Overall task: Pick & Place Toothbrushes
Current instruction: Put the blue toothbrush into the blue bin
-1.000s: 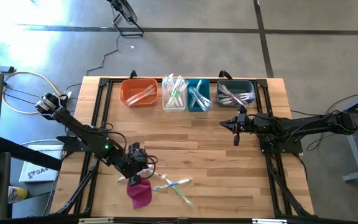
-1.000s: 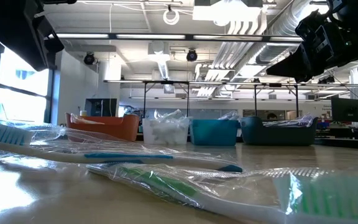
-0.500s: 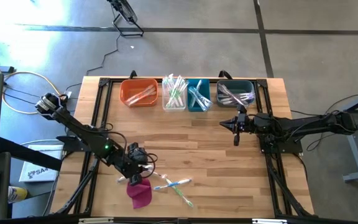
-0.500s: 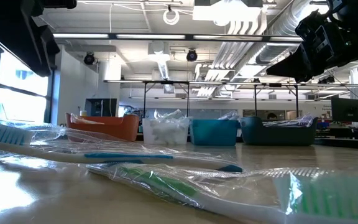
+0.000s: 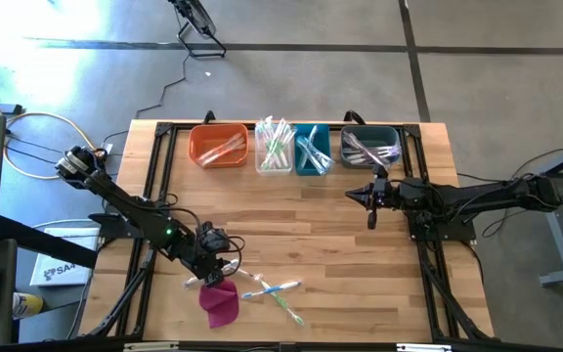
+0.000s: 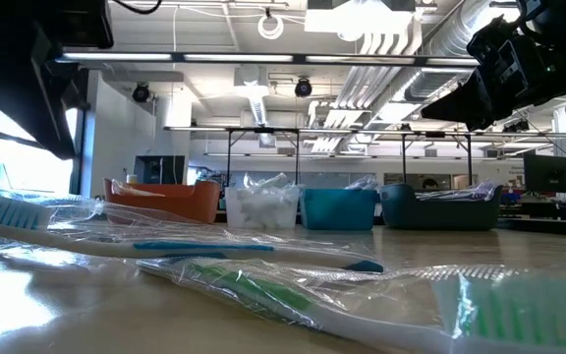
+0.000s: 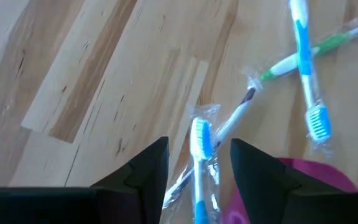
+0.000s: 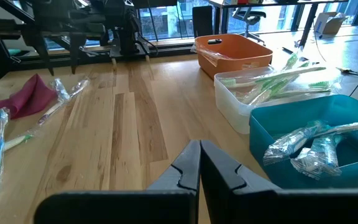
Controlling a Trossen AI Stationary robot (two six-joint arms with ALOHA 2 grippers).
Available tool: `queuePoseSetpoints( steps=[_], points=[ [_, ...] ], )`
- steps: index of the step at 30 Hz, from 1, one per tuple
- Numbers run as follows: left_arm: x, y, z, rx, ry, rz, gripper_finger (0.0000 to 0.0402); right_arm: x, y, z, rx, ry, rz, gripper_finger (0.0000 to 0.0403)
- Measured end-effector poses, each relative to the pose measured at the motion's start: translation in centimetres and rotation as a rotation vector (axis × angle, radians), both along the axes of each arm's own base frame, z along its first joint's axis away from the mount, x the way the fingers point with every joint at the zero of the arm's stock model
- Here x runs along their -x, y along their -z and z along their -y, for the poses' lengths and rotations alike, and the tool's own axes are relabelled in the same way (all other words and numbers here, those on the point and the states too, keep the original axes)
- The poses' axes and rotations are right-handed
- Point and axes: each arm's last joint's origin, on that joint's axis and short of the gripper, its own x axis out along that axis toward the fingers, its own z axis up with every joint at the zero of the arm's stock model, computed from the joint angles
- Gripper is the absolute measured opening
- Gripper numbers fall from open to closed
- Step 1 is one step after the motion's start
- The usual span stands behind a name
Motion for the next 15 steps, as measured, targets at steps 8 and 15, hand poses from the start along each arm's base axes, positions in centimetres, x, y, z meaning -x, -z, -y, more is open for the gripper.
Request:
queuePoseSetpoints(
  steps=[8, 15],
  points=[
    [0.3, 0.9, -0.2, -0.004, -0.006, -0.014, 0.0168, 0.0, 0.0, 0.0, 0.0, 0.0, 0.0, 0.0004],
    [0.5, 2.1, -0.3, 0.039, -0.019, 0.03, 0.0168, 0.0, 0.0, 0.0, 0.0, 0.0, 0.0, 0.0004]
  ],
)
